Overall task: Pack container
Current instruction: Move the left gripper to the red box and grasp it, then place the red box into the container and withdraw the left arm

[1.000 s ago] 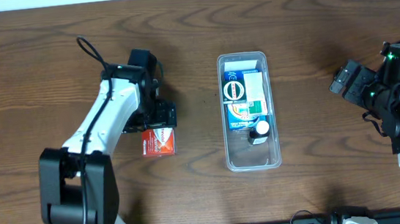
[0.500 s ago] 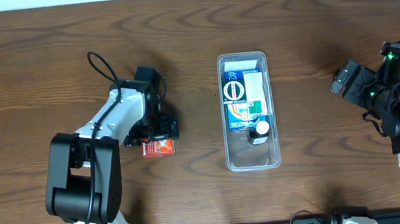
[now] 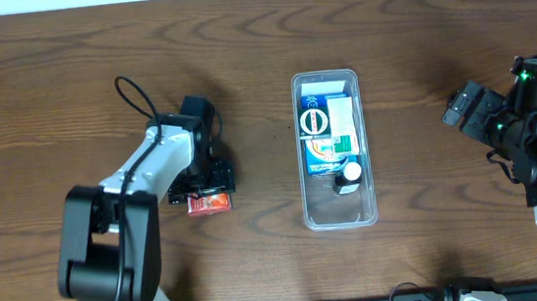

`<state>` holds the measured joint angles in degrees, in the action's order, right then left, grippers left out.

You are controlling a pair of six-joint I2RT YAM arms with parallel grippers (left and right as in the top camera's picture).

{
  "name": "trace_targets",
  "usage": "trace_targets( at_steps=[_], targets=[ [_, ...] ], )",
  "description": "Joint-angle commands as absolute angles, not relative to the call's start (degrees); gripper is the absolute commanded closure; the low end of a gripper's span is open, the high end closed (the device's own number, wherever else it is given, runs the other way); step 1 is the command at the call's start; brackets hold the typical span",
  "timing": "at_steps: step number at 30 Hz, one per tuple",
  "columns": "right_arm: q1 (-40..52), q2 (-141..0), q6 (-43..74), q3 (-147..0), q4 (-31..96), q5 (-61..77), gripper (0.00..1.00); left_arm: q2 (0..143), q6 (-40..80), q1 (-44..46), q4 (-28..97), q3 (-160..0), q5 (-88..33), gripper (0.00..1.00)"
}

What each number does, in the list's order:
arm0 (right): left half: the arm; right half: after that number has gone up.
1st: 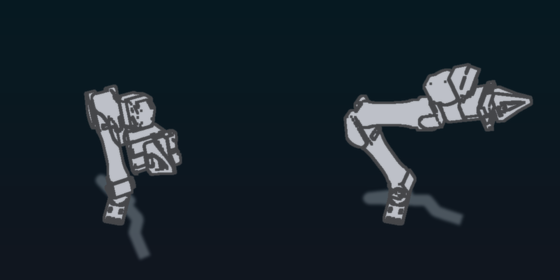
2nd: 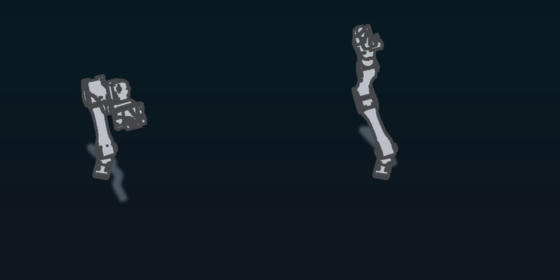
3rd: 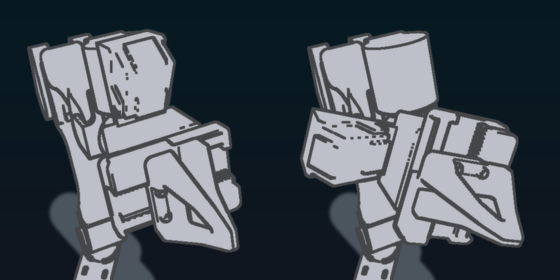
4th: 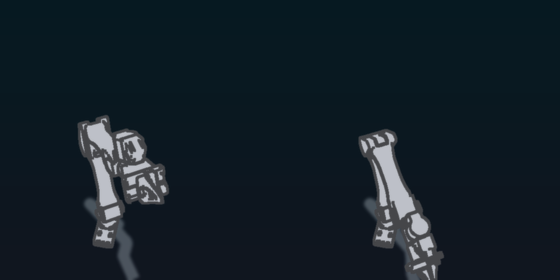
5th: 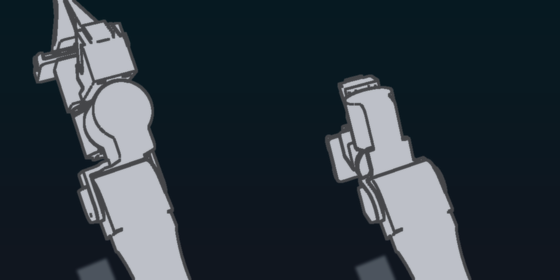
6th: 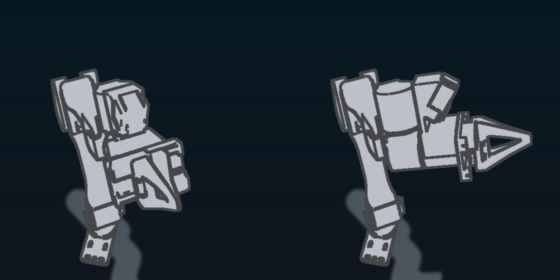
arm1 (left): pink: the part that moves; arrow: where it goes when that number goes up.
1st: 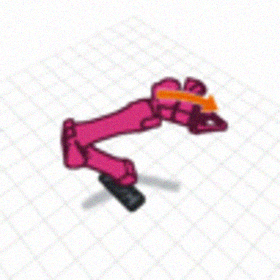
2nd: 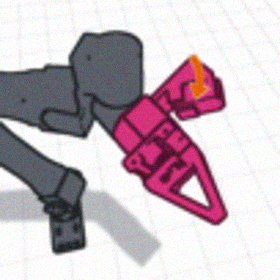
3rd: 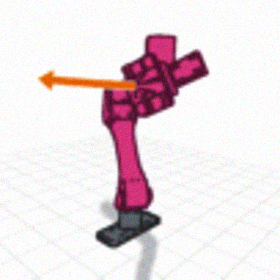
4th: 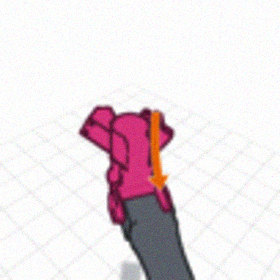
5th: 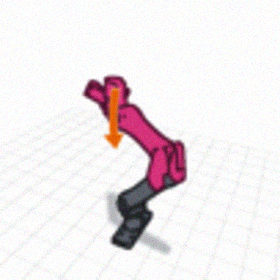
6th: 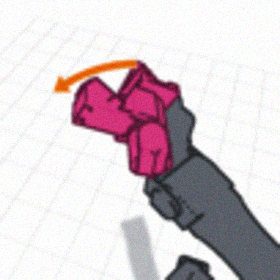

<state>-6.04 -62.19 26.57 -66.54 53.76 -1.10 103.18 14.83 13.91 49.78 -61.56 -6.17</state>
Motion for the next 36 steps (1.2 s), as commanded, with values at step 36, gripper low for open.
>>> trace_targets(
  at_steps=[36],
  targets=[
    [-6.37, -62.15, 27.18, -66.65, 53.8, -1.69, 0.01, 92.25, 23.24, 42.87, 10.83, -70.08, -1.87, 0.21]
  ],
)
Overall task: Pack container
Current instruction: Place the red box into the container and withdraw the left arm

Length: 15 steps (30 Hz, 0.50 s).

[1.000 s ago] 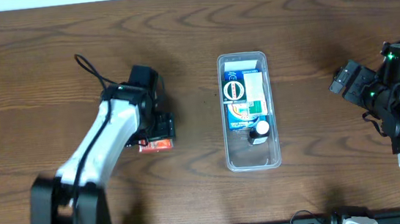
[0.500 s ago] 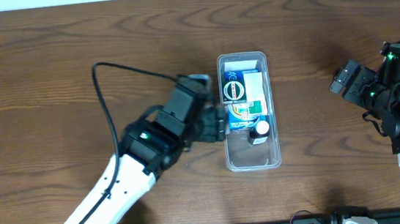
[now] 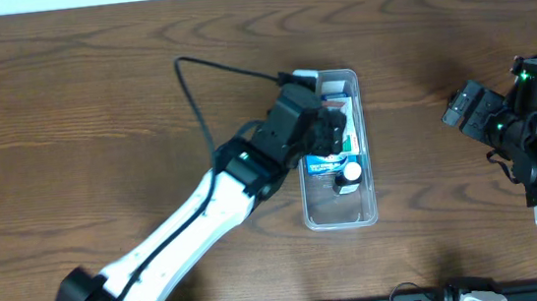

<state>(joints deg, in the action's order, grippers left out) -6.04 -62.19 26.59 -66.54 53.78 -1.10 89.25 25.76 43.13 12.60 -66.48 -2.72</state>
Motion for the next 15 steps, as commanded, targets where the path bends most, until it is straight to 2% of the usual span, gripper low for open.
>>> trace_targets(
  at_steps=[1, 13, 15],
  targets=[
    [-6.37, -62.15, 27.18, -66.65, 53.8, -1.69, 0.01, 93.97, 22.24, 42.87, 10.11, -71.22, -1.87, 0.21],
    [-6.37, -62.15, 27.18, -66.65, 53.8, -1.72, 0.01, 103.74, 17.52, 42.7, 10.66, -76.84, 3.42, 0.19],
    [-6.37, -62.15, 27.18, -66.65, 53.8, -1.72, 0.01, 103.74, 16.51, 42.41, 10.57, -76.88, 3.75, 0.14]
  ],
)
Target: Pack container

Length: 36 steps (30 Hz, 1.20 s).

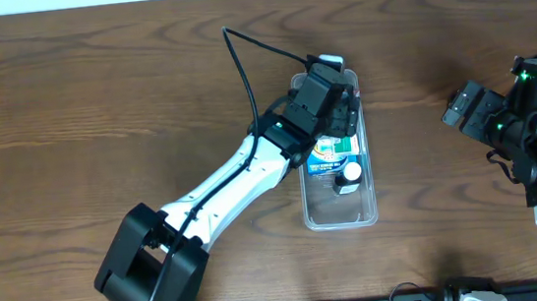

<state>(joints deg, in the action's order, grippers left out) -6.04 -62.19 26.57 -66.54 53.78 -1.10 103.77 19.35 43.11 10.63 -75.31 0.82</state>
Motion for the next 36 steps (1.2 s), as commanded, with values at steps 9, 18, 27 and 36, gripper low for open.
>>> trace_targets(
  at_steps=[9, 18, 27, 36],
  targets=[
    [-6.37, -62.15, 27.18, -66.65, 53.8, -1.72, 0.01, 103.72, 16.53, 40.88, 10.59, -77.47, 3.55, 0.02],
    [-6.37, -62.15, 27.18, -66.65, 53.8, -1.72, 0.01, 96.99, 16.51, 39.97, 21.98, -84.99, 6.24, 0.02],
    [-6.37, -62.15, 27.18, -66.65, 53.8, -1.69, 0.01, 80.4, 17.19, 29.78, 42.57, -85.27, 8.86, 0.02],
    [-6.37, -62.15, 27.18, -66.65, 53.8, -1.69, 0.01, 65.21, 16.88, 10.15, 58.37, -85.27, 10.44, 0.02]
  ],
)
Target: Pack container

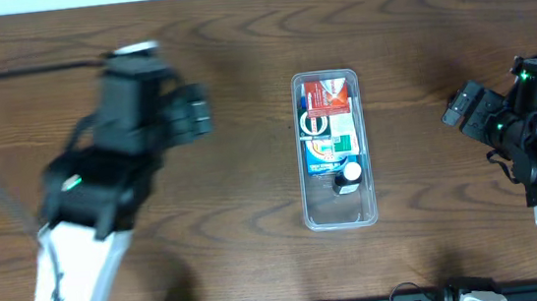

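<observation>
The clear plastic container (340, 213) stands at the table's middle, long side running front to back. A red packet (325, 94) lies in its far end, beside blue, green and white packets (331, 136) and a small white-capped item (350, 173). My left gripper (198, 115) is raised high over the left of the table, blurred, well away from the container. Its fingers look spread and hold nothing. My right gripper (460, 107) hangs at the right edge, apart from everything, and how its jaws stand is not clear.
The dark wooden table (238, 35) carries only the container. The left arm's white link (73, 278) runs down to the front left edge. The right arm's base stands at the front right.
My left gripper was over the container's far end. It is now raised over the left of the table, empty. The red packet lies in the container's far end. The right arm has not moved.
My left gripper was down on a red packet on the table, left of the container. It then reached over the container's middle, then over its far end. Now the packet lies inside the container and the left arm is back on the left.
</observation>
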`<state>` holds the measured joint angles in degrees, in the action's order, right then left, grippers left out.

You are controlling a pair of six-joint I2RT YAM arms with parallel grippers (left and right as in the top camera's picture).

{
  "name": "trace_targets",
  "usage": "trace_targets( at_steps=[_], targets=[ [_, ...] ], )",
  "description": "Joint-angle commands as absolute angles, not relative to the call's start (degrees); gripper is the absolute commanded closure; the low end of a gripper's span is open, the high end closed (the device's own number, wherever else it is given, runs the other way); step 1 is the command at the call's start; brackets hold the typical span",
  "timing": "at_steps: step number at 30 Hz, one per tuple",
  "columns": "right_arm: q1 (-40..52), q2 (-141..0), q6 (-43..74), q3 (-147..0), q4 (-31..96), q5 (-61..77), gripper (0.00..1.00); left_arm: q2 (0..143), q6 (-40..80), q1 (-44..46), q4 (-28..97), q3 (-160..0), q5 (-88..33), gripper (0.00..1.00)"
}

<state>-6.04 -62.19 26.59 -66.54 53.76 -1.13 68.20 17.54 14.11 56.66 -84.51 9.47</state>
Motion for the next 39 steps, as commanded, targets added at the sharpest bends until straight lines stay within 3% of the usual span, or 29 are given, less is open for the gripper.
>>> trace_targets(
  at_steps=[1, 9, 39],
  targets=[
    [-6.37, -62.15, 27.18, -66.65, 53.8, -1.69, 0.01, 64.1, 16.69, 8.36, 59.4, -85.27, 10.66, 0.02],
    [-6.37, -62.15, 27.18, -66.65, 53.8, -1.69, 0.01, 58.54, 16.51, 0.12, 64.12, -85.27, 11.27, 0.02],
    [-5.74, -57.74, 25.19, -66.63, 54.92, -2.92, 0.01, 59.2, 16.53, 0.05, 64.25, -85.25, 11.22, 0.02]
  ],
)
